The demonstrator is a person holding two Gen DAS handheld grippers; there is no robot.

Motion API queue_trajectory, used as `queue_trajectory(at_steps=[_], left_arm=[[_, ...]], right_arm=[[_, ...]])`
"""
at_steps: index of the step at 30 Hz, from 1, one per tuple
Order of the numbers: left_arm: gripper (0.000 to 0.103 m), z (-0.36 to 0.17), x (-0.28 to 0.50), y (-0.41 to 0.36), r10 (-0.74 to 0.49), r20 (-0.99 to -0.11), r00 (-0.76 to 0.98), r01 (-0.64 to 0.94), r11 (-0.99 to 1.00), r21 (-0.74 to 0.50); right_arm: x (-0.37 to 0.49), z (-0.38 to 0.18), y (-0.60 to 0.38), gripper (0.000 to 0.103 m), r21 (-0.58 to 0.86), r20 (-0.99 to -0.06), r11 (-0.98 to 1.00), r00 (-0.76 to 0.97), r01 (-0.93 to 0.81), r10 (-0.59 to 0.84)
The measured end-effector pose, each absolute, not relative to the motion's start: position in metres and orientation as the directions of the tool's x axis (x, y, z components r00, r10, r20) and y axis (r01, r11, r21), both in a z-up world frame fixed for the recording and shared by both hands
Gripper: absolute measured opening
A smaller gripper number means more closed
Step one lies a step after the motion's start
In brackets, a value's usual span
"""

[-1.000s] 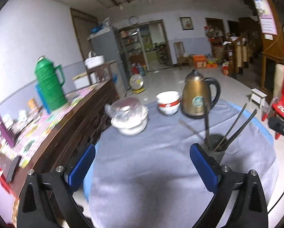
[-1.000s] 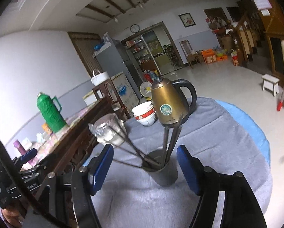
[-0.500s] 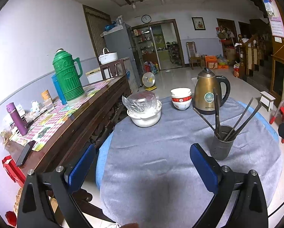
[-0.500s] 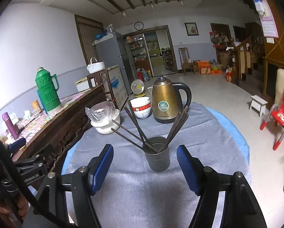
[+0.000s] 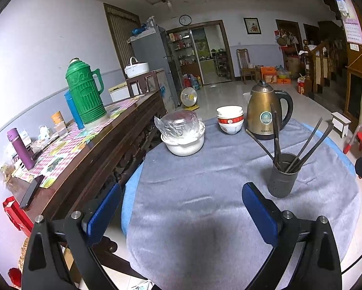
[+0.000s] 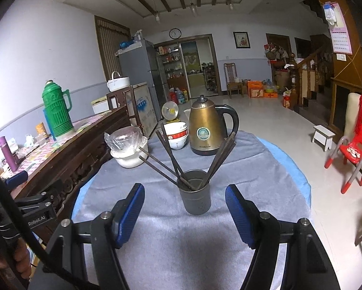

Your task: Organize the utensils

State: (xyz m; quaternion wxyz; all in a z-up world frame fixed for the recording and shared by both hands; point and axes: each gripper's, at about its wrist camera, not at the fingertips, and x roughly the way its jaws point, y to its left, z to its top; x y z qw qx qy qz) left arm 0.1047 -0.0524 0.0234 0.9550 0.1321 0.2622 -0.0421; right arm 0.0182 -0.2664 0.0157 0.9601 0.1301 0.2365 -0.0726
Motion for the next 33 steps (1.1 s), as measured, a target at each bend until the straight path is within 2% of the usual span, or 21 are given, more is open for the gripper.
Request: queue_trajectory(at_steps=[33], left_arm=[[0.1,0.012,0.12,-0.068,-0.007,-0.544,0.839,0.168,0.954,0.248]], right_arm=[[0.034,-0.002,-0.282,0.073,0.206,-0.509,0.952,0.855,0.227,-0.093]])
